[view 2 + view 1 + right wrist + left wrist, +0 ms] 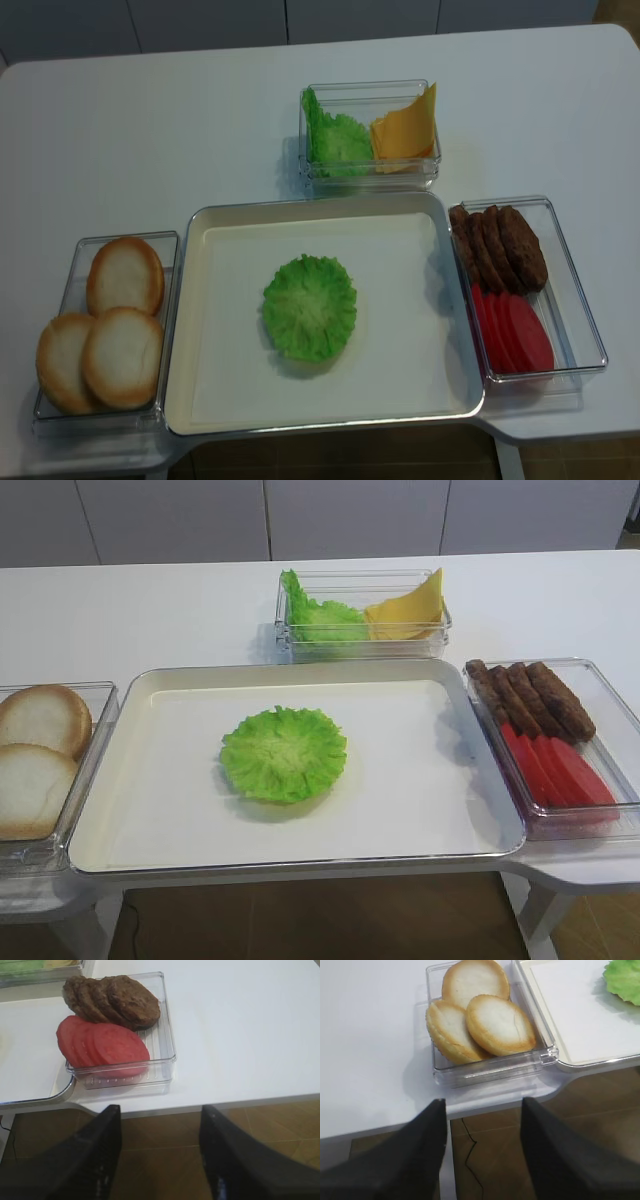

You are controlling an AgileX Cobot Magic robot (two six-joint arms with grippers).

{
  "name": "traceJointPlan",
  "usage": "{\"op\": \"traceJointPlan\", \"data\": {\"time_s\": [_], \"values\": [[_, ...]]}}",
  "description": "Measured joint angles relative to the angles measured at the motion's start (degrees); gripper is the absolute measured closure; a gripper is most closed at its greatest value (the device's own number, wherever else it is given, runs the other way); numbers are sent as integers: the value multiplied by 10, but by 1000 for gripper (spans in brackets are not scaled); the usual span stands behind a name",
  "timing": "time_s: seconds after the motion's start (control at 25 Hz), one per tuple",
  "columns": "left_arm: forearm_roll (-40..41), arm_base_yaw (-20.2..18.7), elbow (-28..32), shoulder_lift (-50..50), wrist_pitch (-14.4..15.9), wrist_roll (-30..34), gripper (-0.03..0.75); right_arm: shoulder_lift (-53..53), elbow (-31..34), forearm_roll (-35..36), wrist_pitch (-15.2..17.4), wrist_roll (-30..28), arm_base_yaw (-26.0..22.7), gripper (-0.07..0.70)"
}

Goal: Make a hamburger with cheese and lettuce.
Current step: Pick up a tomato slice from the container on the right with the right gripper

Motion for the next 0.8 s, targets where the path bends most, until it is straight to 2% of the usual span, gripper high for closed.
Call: {"op": "traceJointPlan", "data": {"time_s": [0.28,0.44,0.52,0.6,0.8], "values": [[0,0,0,0,0,0,356,0,0,3,0,0,0,249],[0,0,0,0,0,0,356,0,-8,31,-33,-1,0,248],[0,0,0,0,0,0,356,0,-22,32,-47,-1,0,248],[0,0,0,0,0,0,356,17,-43,32,-46,-5,0,248],[0,0,0,0,0,0,356,123,-108,37,-52,-40,0,248]]}}
